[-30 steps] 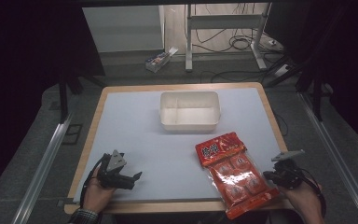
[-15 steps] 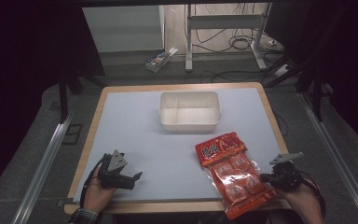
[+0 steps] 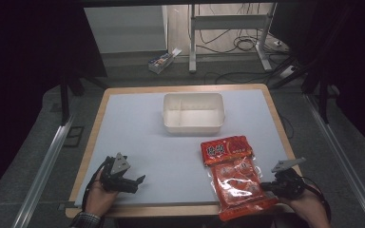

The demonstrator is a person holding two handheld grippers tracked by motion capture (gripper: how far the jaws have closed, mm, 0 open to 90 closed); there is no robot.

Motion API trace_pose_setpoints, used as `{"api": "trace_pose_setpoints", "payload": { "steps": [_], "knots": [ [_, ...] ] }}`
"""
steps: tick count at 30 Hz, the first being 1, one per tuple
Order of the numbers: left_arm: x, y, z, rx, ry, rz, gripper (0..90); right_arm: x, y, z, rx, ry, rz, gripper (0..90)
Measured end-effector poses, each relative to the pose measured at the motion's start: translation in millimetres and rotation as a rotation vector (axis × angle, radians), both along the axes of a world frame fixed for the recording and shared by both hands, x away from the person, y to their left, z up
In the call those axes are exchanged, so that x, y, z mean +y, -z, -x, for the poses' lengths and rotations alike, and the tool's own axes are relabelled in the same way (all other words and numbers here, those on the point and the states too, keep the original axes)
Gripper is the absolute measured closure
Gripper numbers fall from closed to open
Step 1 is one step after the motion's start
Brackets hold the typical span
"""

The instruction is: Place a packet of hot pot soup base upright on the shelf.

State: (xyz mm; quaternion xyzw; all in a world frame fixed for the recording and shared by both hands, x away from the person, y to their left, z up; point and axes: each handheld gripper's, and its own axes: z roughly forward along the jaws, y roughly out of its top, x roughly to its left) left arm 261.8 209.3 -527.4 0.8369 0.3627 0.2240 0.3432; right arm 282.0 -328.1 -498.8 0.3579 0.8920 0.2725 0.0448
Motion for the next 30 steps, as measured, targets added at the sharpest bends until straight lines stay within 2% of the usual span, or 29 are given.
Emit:
{"api": "trace_pose_setpoints", "payload": {
  "steps": [1, 9, 22, 23, 28, 29, 30],
  "knots": [
    [0.0, 0.0, 0.0, 0.0, 0.0, 0.0, 3.3, 0.0, 0.0, 0.0, 0.0, 0.0, 0.0, 89.4],
    [-0.6, 0.1, -0.1, -0.001, 0.0, -0.001, 3.4, 13.6, 2.3, 3.7, 0.017, -0.116, -0.025, 89.4],
    [-1.6, 0.2, 0.0, 0.0, 0.003, -0.005, 3.3, 39.4, 5.9, 8.6, 0.037, -0.22, -0.063, 89.3],
    [-1.7, 0.3, -0.1, -0.001, 0.004, -0.006, 3.3, 45.6, 6.5, 9.3, 0.038, -0.244, -0.069, 89.3],
    [-2.2, 0.5, 0.0, 0.0, 0.005, -0.009, 3.3, 57.5, 7.4, 12.0, 0.048, -0.278, -0.076, 89.2],
    [-2.4, 0.5, 0.0, -0.001, 0.004, -0.011, 3.3, 65.7, 8.4, 13.5, 0.05, -0.307, -0.082, 89.2],
    [-2.5, 0.4, 0.1, -0.003, 0.005, -0.013, 3.3, 69.5, 8.7, 14.5, 0.055, -0.312, -0.086, 89.1]
  ]
}}
